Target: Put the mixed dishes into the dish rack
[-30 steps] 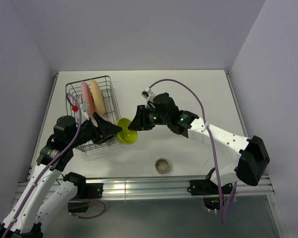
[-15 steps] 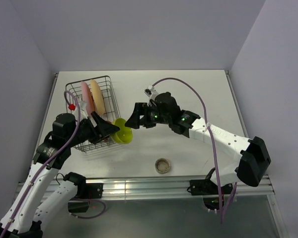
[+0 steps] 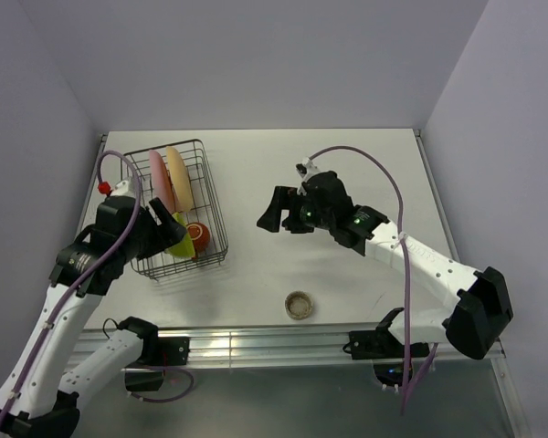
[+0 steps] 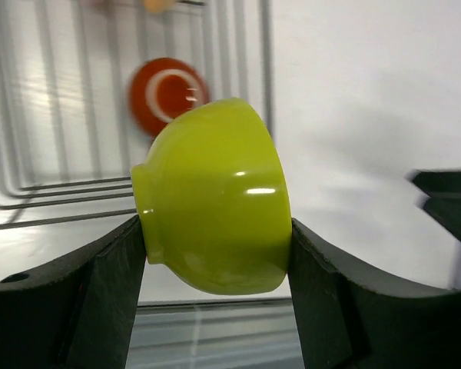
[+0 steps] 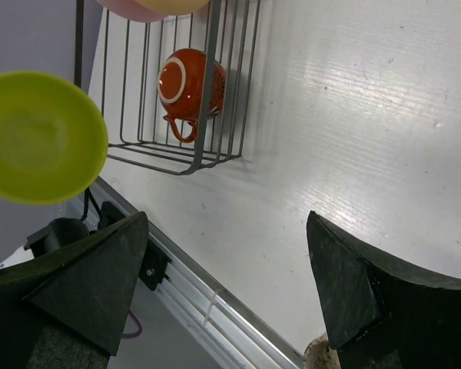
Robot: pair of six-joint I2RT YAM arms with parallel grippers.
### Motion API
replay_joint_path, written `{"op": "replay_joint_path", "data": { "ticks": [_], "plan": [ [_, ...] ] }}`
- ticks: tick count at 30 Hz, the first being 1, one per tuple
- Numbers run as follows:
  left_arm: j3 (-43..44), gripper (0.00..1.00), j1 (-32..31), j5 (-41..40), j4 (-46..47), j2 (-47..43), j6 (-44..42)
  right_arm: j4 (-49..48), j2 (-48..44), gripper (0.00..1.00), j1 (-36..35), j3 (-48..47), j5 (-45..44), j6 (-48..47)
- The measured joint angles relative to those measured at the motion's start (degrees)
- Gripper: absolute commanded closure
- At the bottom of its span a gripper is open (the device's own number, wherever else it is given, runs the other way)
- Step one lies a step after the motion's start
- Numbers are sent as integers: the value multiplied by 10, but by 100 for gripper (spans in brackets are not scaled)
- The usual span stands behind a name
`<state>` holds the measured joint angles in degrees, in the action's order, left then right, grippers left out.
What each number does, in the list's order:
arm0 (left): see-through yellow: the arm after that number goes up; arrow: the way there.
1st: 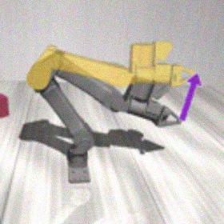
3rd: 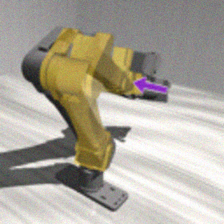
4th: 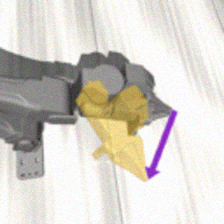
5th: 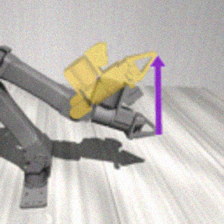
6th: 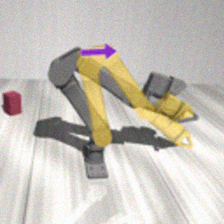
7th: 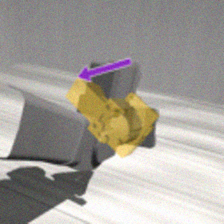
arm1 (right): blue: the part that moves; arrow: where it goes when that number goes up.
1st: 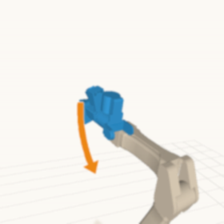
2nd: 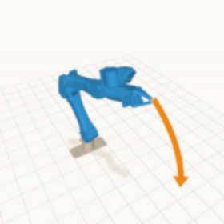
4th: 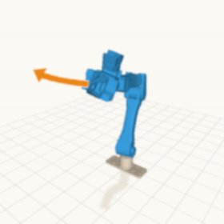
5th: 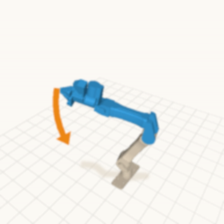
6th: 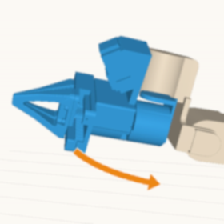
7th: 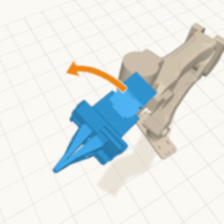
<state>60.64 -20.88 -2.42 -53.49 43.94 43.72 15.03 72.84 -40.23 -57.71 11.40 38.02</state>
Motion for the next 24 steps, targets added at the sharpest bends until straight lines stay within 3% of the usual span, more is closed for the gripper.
{"op": "replay_joint_path", "data": {
  "ticks": [13, 24],
  "plan": [
    [62, 100, 0, -203, -75, 129, -44, 5, -27, 9, 2, 32, -1, -11],
    [69, 100, 0, -294, -72, 264, -77, 0, -47, 10, 17, 81, 2, -17]
  ]
}}
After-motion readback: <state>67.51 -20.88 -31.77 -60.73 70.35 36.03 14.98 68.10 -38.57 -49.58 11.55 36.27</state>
